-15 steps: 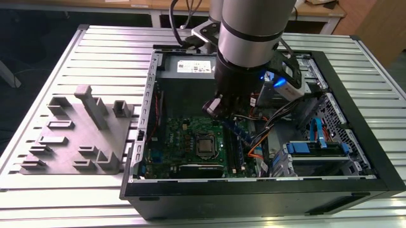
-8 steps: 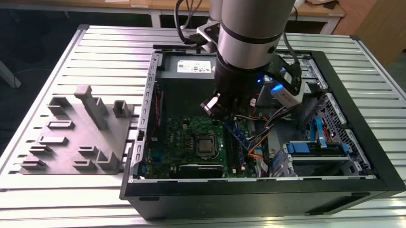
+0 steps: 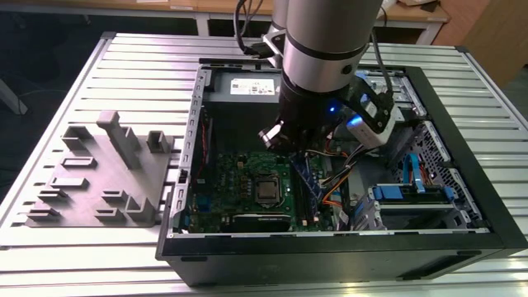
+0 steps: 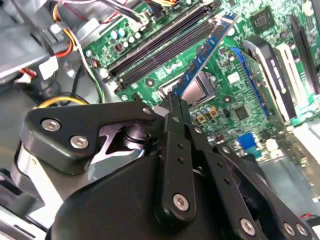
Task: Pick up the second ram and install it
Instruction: 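Insert the second ram into the second slot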
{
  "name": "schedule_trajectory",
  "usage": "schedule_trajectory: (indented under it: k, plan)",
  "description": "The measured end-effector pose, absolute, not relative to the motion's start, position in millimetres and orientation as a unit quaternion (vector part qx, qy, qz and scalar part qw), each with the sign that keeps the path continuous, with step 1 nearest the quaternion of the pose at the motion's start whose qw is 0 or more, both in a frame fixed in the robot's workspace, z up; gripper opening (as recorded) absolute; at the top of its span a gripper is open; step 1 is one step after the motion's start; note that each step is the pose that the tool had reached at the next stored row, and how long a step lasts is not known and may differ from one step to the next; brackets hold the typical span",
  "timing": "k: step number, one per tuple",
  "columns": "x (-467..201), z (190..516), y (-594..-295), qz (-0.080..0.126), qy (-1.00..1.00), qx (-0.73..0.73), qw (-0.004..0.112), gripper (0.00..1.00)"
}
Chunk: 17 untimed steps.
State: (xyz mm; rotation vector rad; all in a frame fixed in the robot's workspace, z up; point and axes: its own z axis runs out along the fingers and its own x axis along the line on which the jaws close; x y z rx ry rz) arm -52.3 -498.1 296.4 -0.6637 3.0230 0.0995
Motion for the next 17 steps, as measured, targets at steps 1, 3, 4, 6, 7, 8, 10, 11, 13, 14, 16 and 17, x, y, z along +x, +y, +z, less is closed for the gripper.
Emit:
schedule_trajectory:
  k: [1,3,4,6,7,8,10,11,13,14,16,17]
  plan:
    - [-52.3,295.8,-498.0,0.032,0.978,-0.206,0.023,0.08]
    - [-52.3,294.7,-498.0,0.031,0.981,-0.188,0.023,0.08]
    - [-52.3,294.1,-498.0,0.031,0.983,-0.178,0.024,0.08]
    - [-52.3,293.0,-498.0,0.031,0.986,-0.161,0.024,0.08]
    - [-52.3,292.4,-498.0,0.031,0.988,-0.152,0.024,0.08]
    - [-52.3,291.8,-498.0,0.03,0.989,-0.143,0.025,0.08]
    - [-52.3,290.7,-498.0,0.03,0.991,-0.125,0.025,0.08]
    - [-52.3,290.1,-498.1,0.03,0.993,-0.116,0.026,0.08]
    - [-52.3,289.0,-498.0,0.029,0.994,-0.098,0.026,0.08]
    - [-52.3,288.4,-498.0,0.029,0.995,-0.089,0.026,0.08]
    - [-52.3,287.2,-498.1,0.029,0.997,-0.071,0.027,0.08]
    - [-52.3,286.6,-498.0,0.028,0.997,-0.062,0.027,0.08]
